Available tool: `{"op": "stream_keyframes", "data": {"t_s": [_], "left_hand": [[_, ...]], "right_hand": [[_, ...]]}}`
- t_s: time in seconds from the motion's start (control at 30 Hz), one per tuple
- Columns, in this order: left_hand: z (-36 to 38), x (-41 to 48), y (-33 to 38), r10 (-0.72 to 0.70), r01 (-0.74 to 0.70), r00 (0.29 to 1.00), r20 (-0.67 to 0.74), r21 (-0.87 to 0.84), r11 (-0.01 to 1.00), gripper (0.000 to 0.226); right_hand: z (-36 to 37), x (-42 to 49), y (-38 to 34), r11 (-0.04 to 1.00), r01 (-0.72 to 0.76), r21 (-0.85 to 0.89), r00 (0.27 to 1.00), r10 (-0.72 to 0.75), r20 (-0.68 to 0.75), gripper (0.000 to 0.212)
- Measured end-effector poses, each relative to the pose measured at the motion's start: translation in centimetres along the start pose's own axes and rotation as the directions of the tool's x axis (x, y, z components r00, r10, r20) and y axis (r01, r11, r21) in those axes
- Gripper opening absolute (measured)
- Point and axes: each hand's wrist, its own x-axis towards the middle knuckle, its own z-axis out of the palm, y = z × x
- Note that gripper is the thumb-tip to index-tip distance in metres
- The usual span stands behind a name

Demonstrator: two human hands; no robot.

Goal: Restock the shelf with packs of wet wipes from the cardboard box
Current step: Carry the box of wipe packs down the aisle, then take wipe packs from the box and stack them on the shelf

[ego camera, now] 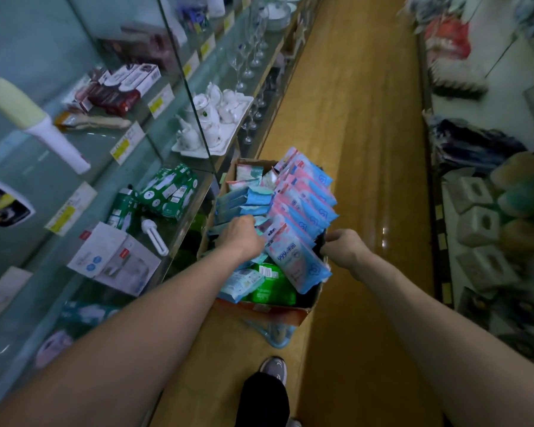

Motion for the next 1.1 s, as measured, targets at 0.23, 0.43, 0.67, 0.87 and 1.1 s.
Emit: {"op": "stream_keyframes", "data": {"t_s": [0.23, 0.43, 0.67, 0.87, 1.1], "left_hand": [[1.7, 1.4, 1.3, 0.055, -0.044, 0.989, 0.141, -0.081, 0.996, 0.044], [2.3, 3.8, 0.8, 0.214, -0.215, 0.969, 0.123, -0.008, 0.977, 0.06], [3.3, 4.9, 0.5, 0.527, -0.588, 0.807, 0.266, 0.283, 0.758, 0.068], [4.3, 5.7, 0.8, 0.604, -0.687, 0.72, 0.343, 0.48, 0.546, 0.062], [3.4, 6.6, 0.7, 0.566, -0.65, 0.75, 0.342, 0.542, 0.534, 0.032]], "right_hand": [[1.8, 1.0, 0.6, 0.998, -0.024, -0.058, 0.999, 0.025, 0.023, 0.038], [4.4, 2.5, 1.3, 0.971, -0.085, -0.225, 0.993, 0.101, 0.061, 0.042], [5.6, 3.8, 1.8, 0.918, -0.1, -0.384, 0.992, 0.122, 0.032, 0.029], [5.3, 4.4, 0.6, 0.943, 0.003, -0.333, 0.999, 0.01, 0.036, 0.029], [5.4, 4.3, -0.3, 0.982, 0.051, -0.18, 0.981, -0.083, -0.178, 0.029]]}}
